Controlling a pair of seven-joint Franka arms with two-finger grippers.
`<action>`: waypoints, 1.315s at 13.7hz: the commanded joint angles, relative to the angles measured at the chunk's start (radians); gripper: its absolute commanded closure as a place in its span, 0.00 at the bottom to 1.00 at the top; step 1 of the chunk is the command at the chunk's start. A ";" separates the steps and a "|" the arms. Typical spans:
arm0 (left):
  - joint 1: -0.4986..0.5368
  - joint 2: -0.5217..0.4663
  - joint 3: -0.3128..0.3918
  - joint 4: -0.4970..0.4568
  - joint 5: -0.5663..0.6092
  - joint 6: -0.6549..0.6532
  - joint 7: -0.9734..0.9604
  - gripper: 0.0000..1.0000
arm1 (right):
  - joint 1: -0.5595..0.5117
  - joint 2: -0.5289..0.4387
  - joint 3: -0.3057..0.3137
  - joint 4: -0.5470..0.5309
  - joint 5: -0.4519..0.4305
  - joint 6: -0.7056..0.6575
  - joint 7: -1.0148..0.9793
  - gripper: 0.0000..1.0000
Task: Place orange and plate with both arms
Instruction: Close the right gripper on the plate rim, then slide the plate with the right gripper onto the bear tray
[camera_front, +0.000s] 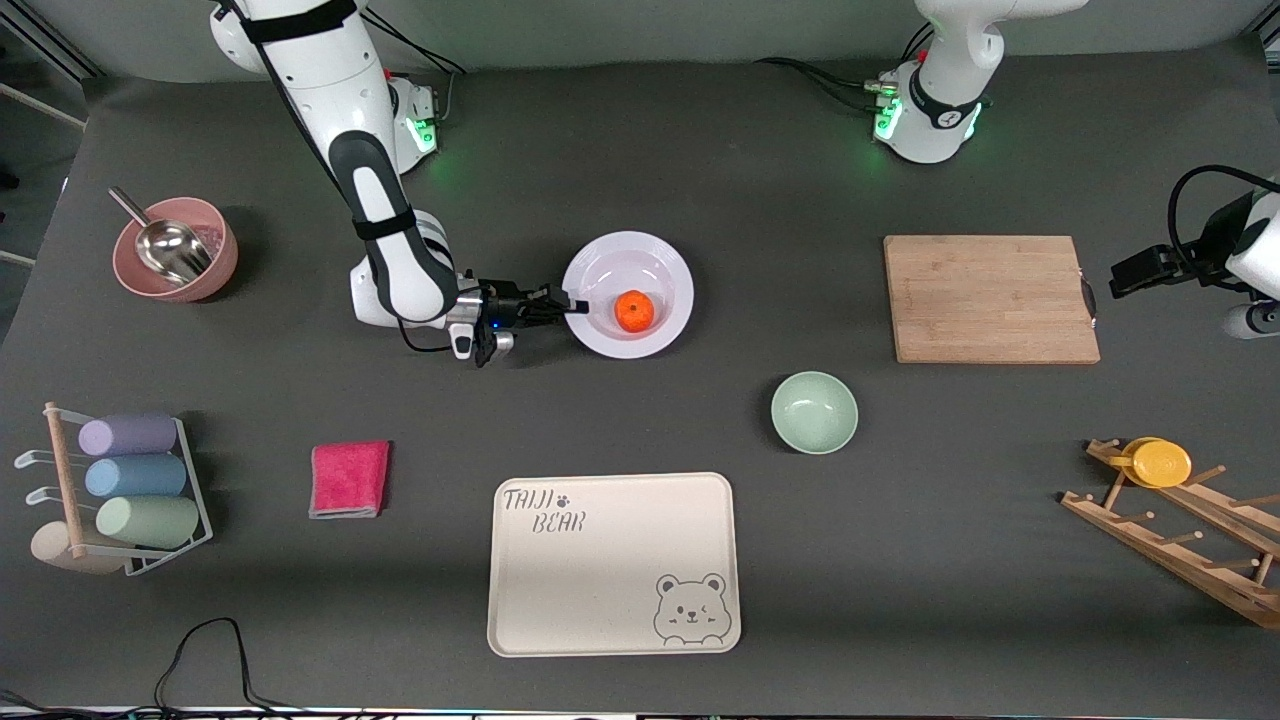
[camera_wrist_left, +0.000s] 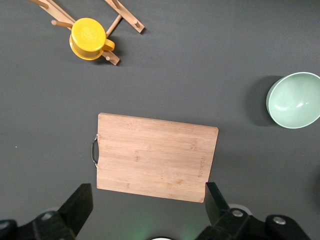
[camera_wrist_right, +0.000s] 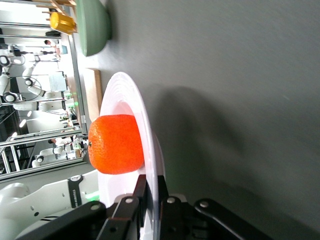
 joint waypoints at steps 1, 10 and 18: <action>0.005 -0.010 -0.009 0.002 -0.009 -0.006 -0.005 0.00 | 0.007 -0.061 -0.012 0.021 0.013 0.008 0.045 1.00; 0.005 -0.013 -0.009 0.018 -0.011 -0.015 -0.012 0.00 | -0.029 0.117 -0.059 0.383 0.004 0.009 0.158 1.00; 0.009 -0.016 -0.005 0.018 -0.014 -0.023 -0.012 0.00 | -0.189 0.210 -0.056 0.702 -0.168 -0.044 0.443 1.00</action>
